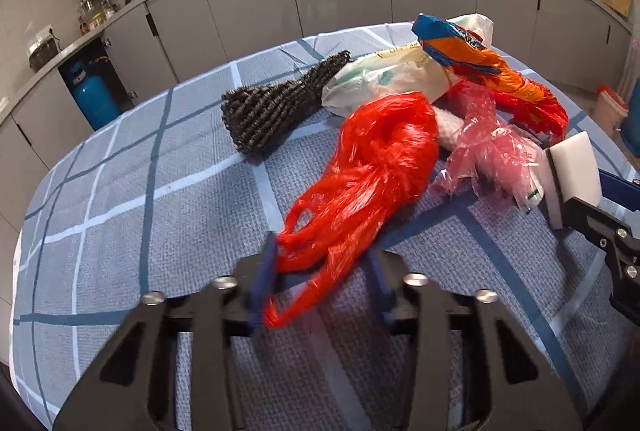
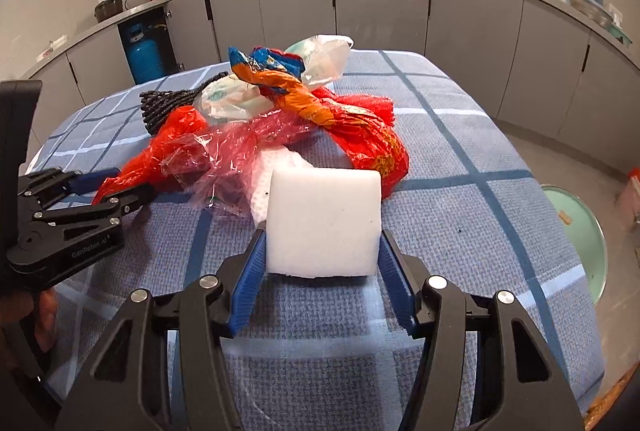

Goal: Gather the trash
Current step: 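Grasp the white foam block with the right gripper, then grasp the red plastic bag with the left gripper while the right gripper holds the foam block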

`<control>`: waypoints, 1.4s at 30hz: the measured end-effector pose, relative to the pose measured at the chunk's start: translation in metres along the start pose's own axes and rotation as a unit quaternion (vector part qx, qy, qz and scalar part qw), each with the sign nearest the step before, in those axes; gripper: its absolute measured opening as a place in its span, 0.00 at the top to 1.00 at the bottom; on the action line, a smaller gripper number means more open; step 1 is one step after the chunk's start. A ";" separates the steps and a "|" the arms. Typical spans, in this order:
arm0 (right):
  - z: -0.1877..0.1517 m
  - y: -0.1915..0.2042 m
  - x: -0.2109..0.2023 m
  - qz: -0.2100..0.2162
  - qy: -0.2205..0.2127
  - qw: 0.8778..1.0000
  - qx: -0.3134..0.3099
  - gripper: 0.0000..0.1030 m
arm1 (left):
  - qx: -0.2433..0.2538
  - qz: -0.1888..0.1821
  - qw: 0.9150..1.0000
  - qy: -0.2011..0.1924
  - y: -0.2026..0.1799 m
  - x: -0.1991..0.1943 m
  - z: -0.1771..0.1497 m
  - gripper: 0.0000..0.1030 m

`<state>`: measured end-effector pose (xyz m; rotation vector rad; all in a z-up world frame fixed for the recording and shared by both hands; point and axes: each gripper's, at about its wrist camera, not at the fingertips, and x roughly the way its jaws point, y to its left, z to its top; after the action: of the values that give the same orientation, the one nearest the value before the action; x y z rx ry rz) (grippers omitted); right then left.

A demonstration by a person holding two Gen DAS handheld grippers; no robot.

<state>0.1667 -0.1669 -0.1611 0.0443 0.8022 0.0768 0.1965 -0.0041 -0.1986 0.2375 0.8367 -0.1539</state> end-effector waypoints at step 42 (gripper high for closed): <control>0.031 -0.037 -0.094 -0.046 -0.131 0.990 0.024 0.48 | 0.027 0.019 0.990 -0.135 -0.031 -0.108 0.055 0.95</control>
<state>0.1254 -0.2124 -0.0745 0.0608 0.5427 -0.0348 0.1574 -0.0439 -0.0872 0.2762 0.5595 -0.1677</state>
